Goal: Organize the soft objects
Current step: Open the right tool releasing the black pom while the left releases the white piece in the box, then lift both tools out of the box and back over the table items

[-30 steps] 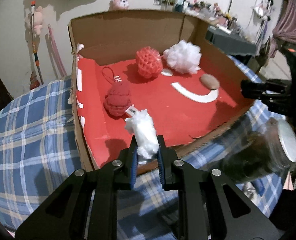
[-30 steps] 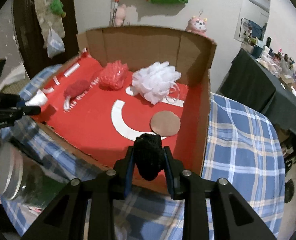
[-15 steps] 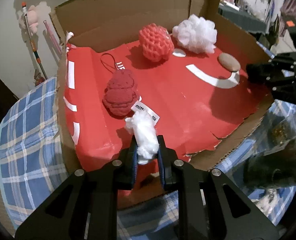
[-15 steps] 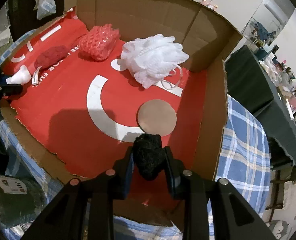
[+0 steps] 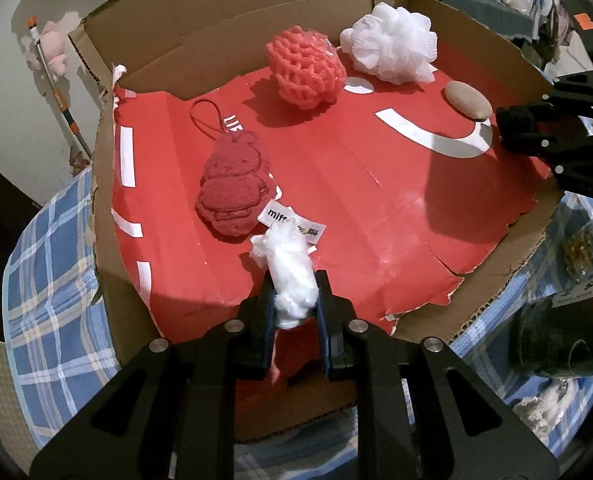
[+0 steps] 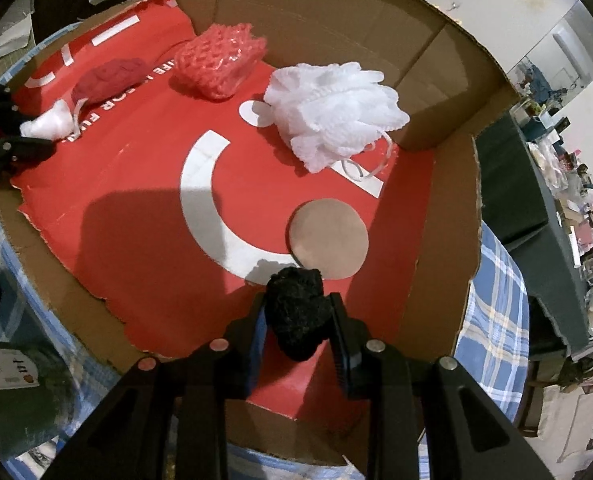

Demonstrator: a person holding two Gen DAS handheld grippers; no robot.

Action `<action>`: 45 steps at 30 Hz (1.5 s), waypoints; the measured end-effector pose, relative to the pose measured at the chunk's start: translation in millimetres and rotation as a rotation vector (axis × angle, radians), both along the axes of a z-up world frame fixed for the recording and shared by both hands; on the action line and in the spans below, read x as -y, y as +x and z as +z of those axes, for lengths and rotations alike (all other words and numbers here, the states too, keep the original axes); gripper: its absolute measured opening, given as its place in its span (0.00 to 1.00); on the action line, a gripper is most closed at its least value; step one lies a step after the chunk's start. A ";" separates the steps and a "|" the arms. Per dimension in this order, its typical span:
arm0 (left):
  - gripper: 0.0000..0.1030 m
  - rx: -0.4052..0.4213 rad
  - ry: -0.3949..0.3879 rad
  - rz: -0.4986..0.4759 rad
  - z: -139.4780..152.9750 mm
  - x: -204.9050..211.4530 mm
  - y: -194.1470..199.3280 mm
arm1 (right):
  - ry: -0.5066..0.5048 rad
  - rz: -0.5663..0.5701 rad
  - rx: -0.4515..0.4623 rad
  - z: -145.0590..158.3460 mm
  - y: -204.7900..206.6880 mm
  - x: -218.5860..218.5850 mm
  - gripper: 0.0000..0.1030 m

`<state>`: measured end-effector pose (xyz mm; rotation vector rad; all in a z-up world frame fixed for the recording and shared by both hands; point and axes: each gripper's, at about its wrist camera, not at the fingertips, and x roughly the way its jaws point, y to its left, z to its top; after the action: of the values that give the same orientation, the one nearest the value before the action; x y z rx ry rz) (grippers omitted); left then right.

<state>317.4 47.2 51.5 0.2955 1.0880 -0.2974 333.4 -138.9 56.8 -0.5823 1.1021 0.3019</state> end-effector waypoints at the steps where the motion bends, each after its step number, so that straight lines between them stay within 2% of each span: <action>1: 0.16 -0.002 -0.001 -0.003 0.2 -0.2 0.3 | -0.001 0.001 -0.006 -1.1 1.1 -0.2 0.30; 21: 0.17 -0.001 0.008 -0.015 0.7 3.2 3.0 | -0.029 0.013 -0.003 -3.9 2.8 -1.0 0.33; 24: 0.18 0.005 0.004 -0.015 3.6 2.7 1.6 | -0.049 0.011 0.017 -2.4 1.4 -2.4 0.40; 26: 0.18 0.002 -0.002 -0.016 4.2 2.1 1.5 | -0.054 0.006 0.033 -0.2 0.9 -1.2 0.48; 38: 0.22 -0.013 -0.028 -0.016 4.1 2.9 2.8 | -0.018 0.006 0.045 10.9 -3.2 6.2 0.57; 41: 0.27 -0.011 -0.032 -0.017 5.8 3.3 2.0 | -0.010 0.008 0.050 13.8 -5.5 6.5 0.57; 44: 0.51 -0.003 -0.044 -0.013 9.7 3.1 0.6 | -0.002 0.007 0.056 16.6 -5.9 7.5 0.58; 45: 0.54 0.008 -0.061 -0.026 12.6 4.0 -1.6 | 0.000 0.007 0.059 18.4 -6.9 7.5 0.58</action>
<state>315.8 43.2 64.1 0.2562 1.0658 -0.3522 326.6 -146.4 75.2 -0.5919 1.0430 0.2894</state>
